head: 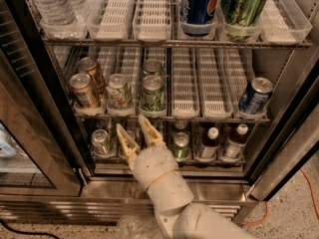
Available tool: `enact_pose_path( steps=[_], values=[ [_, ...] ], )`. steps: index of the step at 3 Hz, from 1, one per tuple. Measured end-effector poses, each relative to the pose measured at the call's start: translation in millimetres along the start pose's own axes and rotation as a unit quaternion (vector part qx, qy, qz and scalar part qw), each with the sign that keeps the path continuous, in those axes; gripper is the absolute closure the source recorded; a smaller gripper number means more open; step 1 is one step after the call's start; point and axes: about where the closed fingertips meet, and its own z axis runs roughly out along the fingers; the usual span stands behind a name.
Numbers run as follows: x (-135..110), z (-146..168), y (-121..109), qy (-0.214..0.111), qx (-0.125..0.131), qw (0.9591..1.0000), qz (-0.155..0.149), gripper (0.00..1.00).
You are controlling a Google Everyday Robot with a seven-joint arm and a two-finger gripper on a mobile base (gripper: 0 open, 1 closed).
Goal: Pick 7up can from middle shelf of fridge
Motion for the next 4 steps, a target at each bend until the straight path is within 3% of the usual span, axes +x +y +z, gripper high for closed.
enact_pose_path(
  steps=[1, 2, 4],
  values=[
    [0.0, 0.0, 0.0, 0.000, 0.000, 1.0000, 0.000, 0.37],
    [0.0, 0.1, 0.1, 0.000, 0.000, 1.0000, 0.000, 0.36],
    [-9.5, 16.4, -3.5, 0.011, -0.021, 0.9997, 0.010, 0.18]
  ],
)
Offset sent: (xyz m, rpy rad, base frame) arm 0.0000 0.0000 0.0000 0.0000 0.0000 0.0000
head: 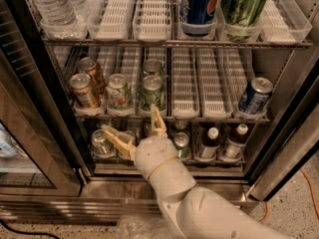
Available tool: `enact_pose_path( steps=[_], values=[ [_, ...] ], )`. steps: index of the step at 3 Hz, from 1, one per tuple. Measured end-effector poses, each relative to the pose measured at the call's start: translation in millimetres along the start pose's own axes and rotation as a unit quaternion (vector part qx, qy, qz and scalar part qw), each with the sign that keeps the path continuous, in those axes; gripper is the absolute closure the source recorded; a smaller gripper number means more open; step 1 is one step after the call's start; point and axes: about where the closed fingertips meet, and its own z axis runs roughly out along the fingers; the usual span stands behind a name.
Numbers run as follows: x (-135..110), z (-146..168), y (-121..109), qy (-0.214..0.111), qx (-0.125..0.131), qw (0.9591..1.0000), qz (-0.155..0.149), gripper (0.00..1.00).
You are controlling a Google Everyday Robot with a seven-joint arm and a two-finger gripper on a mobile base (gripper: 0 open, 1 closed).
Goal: Pick 7up can from middle shelf of fridge
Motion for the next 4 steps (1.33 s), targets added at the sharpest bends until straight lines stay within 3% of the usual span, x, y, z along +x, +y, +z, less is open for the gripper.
enact_pose_path(
  steps=[2, 4],
  values=[
    [3.0, 28.6, 5.8, 0.014, -0.027, 0.9995, 0.001, 0.29],
    [11.7, 48.4, 13.2, 0.018, -0.046, 0.9988, -0.004, 0.27]
  ],
)
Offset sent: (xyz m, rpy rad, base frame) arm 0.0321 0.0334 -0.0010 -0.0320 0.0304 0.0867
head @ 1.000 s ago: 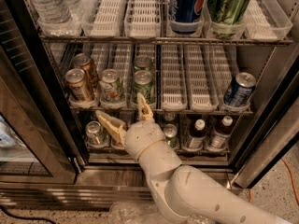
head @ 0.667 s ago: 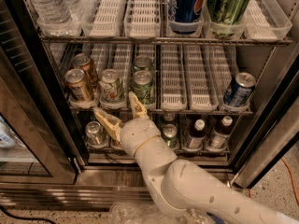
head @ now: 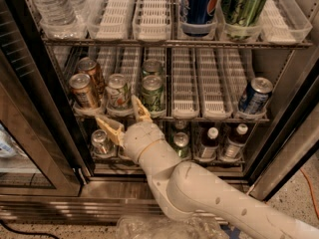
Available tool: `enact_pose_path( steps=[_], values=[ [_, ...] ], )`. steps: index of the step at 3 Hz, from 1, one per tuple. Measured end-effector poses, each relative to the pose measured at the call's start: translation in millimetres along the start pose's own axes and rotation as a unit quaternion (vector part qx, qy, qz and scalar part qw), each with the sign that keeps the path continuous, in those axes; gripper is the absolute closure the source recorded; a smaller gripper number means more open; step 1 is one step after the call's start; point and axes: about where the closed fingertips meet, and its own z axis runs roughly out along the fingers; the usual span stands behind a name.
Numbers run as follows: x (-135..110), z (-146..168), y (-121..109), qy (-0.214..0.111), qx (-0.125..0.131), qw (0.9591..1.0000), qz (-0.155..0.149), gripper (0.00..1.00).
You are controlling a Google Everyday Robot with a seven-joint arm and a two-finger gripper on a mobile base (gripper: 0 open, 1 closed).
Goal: Pick 7up can from middle shelf of fridge
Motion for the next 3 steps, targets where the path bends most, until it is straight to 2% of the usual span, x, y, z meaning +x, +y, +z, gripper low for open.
enact_pose_path(
  steps=[1, 2, 3],
  values=[
    [0.5, 12.2, -0.6, -0.001, -0.010, 0.9999, -0.009, 0.26],
    [3.9, 28.1, -4.0, -0.001, -0.019, 0.9997, -0.013, 0.16],
    [3.9, 28.1, -4.0, -0.001, -0.019, 0.9997, -0.013, 0.23]
  ],
)
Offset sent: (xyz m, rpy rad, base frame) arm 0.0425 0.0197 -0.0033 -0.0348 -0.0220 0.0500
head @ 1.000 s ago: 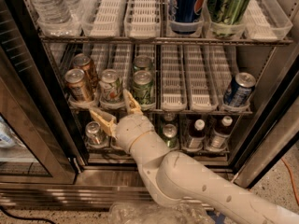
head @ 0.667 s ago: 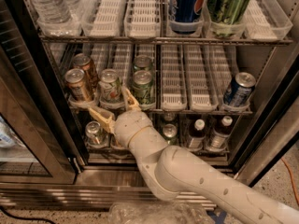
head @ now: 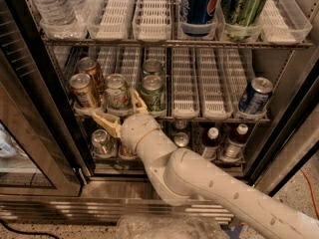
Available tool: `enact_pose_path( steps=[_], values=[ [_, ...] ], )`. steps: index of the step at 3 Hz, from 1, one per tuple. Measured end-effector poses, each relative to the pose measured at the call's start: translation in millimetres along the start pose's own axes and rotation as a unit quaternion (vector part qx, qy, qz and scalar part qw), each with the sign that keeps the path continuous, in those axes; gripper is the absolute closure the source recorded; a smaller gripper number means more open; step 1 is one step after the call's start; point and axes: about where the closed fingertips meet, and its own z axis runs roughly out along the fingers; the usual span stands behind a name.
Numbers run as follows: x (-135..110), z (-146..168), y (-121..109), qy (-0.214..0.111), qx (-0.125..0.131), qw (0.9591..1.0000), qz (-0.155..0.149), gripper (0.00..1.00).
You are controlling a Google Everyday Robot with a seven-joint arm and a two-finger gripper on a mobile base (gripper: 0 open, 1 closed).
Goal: Pick 7up can from middle shelf of fridge
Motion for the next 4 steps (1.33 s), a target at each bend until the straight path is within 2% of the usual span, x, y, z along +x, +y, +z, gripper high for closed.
enact_pose_path(
  steps=[2, 3, 4],
  values=[
    [0.0, 0.0, 0.0, 0.000, 0.000, 1.0000, 0.000, 0.46],
    [0.0, 0.0, 0.0, 0.000, 0.000, 1.0000, 0.000, 0.39],
    [0.0, 0.0, 0.0, 0.000, 0.000, 1.0000, 0.000, 0.23]
  ],
)
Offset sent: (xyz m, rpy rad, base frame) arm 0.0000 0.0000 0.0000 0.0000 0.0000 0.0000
